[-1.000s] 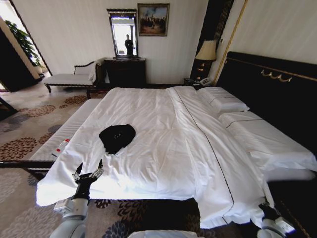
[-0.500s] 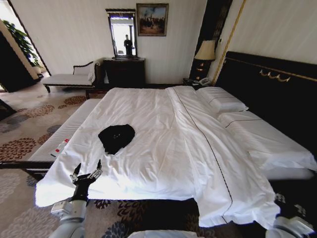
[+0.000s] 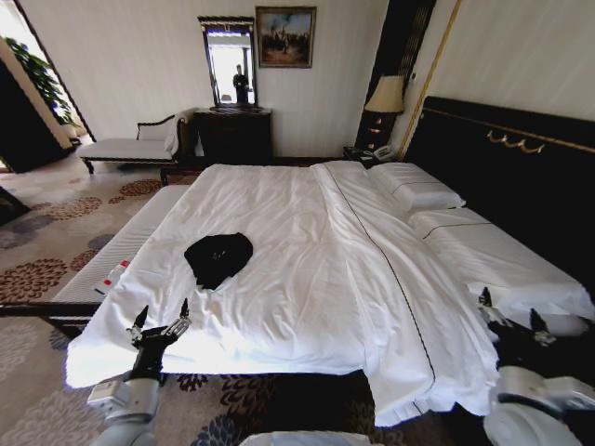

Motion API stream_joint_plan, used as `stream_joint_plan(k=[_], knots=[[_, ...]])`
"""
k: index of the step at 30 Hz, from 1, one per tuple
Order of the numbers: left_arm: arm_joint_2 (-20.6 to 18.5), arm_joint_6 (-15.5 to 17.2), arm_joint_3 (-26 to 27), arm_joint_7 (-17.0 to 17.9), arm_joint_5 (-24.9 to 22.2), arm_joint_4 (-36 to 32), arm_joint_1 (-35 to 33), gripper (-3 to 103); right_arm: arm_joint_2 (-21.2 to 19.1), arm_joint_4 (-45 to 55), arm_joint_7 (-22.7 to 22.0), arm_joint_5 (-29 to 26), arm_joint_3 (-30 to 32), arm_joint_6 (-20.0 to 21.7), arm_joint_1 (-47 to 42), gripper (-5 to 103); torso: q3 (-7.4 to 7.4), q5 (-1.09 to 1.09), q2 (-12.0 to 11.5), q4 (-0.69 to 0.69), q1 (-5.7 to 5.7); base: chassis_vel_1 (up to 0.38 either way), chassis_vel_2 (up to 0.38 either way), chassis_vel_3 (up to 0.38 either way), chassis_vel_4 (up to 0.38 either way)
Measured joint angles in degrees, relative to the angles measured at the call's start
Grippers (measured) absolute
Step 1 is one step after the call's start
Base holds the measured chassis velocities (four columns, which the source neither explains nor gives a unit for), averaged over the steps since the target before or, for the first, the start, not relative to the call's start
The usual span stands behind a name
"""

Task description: Fold the clothes on the bed.

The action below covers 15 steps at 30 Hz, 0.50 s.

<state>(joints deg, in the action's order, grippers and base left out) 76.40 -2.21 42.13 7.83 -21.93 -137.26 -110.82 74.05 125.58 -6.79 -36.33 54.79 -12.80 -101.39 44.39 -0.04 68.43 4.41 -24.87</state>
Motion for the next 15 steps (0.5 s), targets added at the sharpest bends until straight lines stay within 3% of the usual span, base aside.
stream_joint_plan(k=[2,3,6,10,15], knots=[[0.20,0.00,-0.24,-2.67,0.15,-1.49,-1.03,100,-1.01,-0.78,6.33,2.39,-2.17,-2.14,0.51,100,0.00,0.00,0.00,0.00,0.00,0.000,0.000,0.000,0.000],[0.20,0.00,-0.24,-2.67,0.15,-1.49,-1.03,100,-1.01,-0.78,6.33,2.39,-2.17,-2.14,0.51,100,0.00,0.00,0.00,0.00,0.00,0.000,0.000,0.000,0.000],[0.60,-1.22,-1.31,-6.32,0.83,-2.43,-2.27,100,-2.55,-2.08,12.77,5.94,-3.20,-4.15,0.56,100,0.00,0.00,0.00,0.00,0.00,0.000,0.000,0.000,0.000],[0.91,-2.61,-2.20,-9.58,1.70,-3.19,-2.77,100,-3.30,-1.96,15.68,8.79,-3.40,-4.20,-0.20,100,0.00,0.00,0.00,0.00,0.00,0.000,0.000,0.000,0.000],[0.80,-3.18,-1.95,-11.46,1.33,-4.01,-2.35,100,-4.05,-0.32,17.92,7.17,-3.96,-1.53,-1.84,100,0.00,0.00,0.00,0.01,0.00,0.000,0.000,0.000,0.000]])
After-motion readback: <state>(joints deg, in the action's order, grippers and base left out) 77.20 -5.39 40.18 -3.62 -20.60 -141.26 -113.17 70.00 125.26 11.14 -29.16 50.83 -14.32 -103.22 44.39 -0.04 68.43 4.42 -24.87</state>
